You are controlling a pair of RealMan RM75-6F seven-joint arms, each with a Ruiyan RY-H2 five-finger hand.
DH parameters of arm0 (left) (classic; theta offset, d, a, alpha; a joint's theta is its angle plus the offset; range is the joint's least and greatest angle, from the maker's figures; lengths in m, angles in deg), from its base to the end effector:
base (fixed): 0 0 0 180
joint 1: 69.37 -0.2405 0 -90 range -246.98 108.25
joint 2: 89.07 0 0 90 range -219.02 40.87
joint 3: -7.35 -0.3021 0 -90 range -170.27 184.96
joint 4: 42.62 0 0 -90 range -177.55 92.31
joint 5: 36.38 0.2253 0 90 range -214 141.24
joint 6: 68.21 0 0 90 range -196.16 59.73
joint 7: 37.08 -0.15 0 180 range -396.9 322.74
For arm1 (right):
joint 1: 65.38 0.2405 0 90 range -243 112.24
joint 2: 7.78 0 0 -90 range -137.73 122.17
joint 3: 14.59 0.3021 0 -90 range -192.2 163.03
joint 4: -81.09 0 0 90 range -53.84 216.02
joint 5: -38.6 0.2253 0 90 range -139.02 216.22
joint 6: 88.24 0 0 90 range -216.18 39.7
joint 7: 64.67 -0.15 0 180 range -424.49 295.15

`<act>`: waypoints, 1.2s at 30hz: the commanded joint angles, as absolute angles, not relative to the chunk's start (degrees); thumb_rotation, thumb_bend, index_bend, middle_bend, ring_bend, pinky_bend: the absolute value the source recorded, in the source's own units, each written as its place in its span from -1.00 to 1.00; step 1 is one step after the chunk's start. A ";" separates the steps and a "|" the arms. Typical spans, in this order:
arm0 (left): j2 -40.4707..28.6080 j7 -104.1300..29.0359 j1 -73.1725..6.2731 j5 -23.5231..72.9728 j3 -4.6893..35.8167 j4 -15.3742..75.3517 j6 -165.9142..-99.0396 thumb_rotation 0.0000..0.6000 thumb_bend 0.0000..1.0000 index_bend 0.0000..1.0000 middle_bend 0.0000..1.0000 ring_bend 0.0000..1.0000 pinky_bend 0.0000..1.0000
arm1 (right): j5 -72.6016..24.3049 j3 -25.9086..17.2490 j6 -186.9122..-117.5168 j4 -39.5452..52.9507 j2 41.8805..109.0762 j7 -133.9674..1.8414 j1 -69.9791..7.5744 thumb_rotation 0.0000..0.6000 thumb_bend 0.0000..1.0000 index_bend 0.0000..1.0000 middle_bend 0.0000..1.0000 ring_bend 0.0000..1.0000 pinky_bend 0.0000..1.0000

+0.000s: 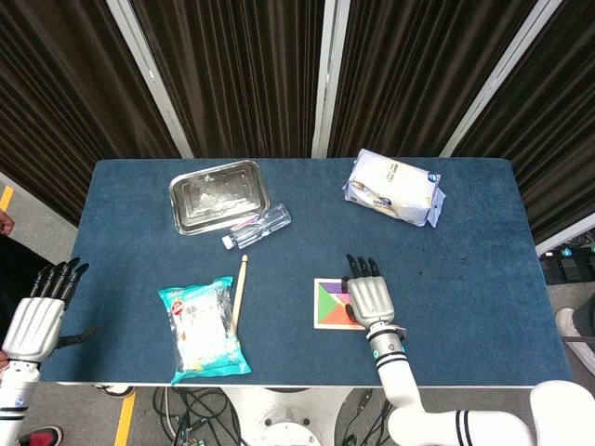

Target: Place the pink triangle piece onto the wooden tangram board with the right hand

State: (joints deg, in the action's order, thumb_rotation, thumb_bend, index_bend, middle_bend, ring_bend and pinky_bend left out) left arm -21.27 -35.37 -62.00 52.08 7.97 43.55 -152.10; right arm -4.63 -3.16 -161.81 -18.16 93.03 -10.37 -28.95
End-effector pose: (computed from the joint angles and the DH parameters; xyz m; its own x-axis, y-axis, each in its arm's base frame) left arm -0.3659 0.2003 0.1411 0.4160 0.0418 0.9084 0.9073 -0.0867 -0.4115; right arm -0.1574 -0.3055 -0.0789 0.4928 -0.3415 0.8003 -0.8691 -0.1483 0.4718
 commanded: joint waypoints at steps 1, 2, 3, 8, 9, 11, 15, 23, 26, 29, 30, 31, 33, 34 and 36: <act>-21.32 -35.11 -62.06 52.10 7.98 43.38 -152.20 1.00 -1.00 -0.98 -1.00 -1.00 -1.00 | -3.45 -2.70 -162.76 -17.94 93.97 -9.37 -28.30 1.00 -0.35 -0.01 -1.00 -1.00 -1.00; -21.33 -34.96 -62.10 52.12 7.99 43.30 -152.27 1.00 -1.00 -0.98 -1.00 -1.00 -1.00 | -3.07 -2.57 -163.12 -17.81 94.33 -9.11 -28.09 1.00 -0.35 -0.01 -1.00 -1.00 -1.00; -21.34 -34.84 -62.13 52.12 7.99 43.22 -152.32 1.00 -1.00 -0.98 -1.00 -1.00 -1.00 | -2.79 -2.50 -163.44 -17.65 94.66 -8.90 -27.91 1.00 -0.35 -0.01 -1.00 -1.00 -1.00; -21.40 -34.44 -62.24 52.09 7.99 42.93 -152.41 1.00 -1.00 -0.98 -1.00 -1.00 -1.00 | -1.99 -2.42 -164.21 -16.95 95.82 -8.51 -27.30 1.00 -0.36 -0.01 -1.00 -1.00 -1.00; -21.41 -34.37 -62.26 52.10 7.98 42.89 -152.42 1.00 -1.00 -0.98 -1.00 -1.00 -1.00 | -1.88 -2.41 -164.28 -16.82 95.99 -8.46 -27.18 1.00 -0.35 -0.01 -1.00 -1.00 -1.00; -21.43 -34.27 -62.28 52.12 7.97 42.80 -152.42 1.00 -1.00 -0.98 -1.00 -1.00 -1.00 | -1.72 -2.42 -164.44 -16.46 96.43 -8.42 -26.93 1.00 -0.35 -0.01 -1.00 -1.00 -1.00; -21.45 -34.09 -62.35 52.05 8.01 42.66 -152.49 1.00 -1.00 -0.98 -1.00 -1.00 -1.00 | -1.50 -2.57 -164.55 -15.81 97.07 -8.30 -26.51 1.00 -0.36 -0.01 -1.00 -1.00 -1.00; -21.32 -33.61 -62.51 51.96 7.94 42.19 -152.46 1.00 -1.00 -0.98 -1.00 -1.00 -1.00 | -0.99 -2.77 -164.75 -14.70 97.91 -8.33 -26.02 1.00 -0.36 -0.01 -1.00 -1.00 -1.00; -21.22 -33.43 -62.53 52.06 7.88 41.96 -152.45 1.00 -1.00 -0.98 -1.00 -1.00 -1.00 | -1.05 -2.83 -164.77 -14.63 98.01 -8.55 -25.94 1.00 -0.36 -0.01 -1.00 -1.00 -1.00; -21.16 -33.46 -62.51 52.10 7.94 41.92 -152.49 1.00 -1.00 -0.98 -1.00 -1.00 -1.00 | -0.92 -2.87 -164.76 -14.45 98.10 -8.47 -25.78 1.00 -0.36 -0.01 -1.00 -1.00 -1.00; -21.18 -33.46 -62.52 52.12 7.95 41.93 -152.56 1.00 -1.00 -0.98 -1.00 -1.00 -1.00 | -0.85 -2.87 -164.73 -14.39 98.11 -8.43 -25.72 1.00 -0.36 0.00 -1.00 -1.00 -1.00; -21.19 -33.47 -62.55 52.12 7.96 41.94 -152.60 1.00 -1.00 -0.98 -1.00 -1.00 -1.00 | -0.75 -2.88 -164.74 -14.33 98.13 -8.36 -25.68 1.00 -0.36 0.00 -1.00 -1.00 -1.00; -21.20 -33.45 -62.60 52.04 8.00 41.95 -152.64 1.00 -1.00 -0.98 -1.00 -1.00 -1.00 | -0.44 -2.87 -164.84 -14.24 98.19 -8.11 -25.56 1.00 -0.36 0.00 -1.00 -1.00 -1.00; -21.20 -33.46 -62.59 52.03 8.01 41.95 -152.64 1.00 -1.00 -0.98 -1.00 -1.00 -1.00 | -0.36 -2.85 -164.83 -14.22 98.20 -8.08 -25.52 1.00 -0.36 0.00 -1.00 -1.00 -1.00; -21.20 -33.49 -62.58 52.04 8.02 41.94 -152.61 1.00 -1.00 -0.98 -1.00 -1.00 -1.00 | -0.17 -2.80 -164.81 -14.24 98.19 -8.06 -25.45 1.00 -0.36 -0.01 -1.00 -1.00 -1.00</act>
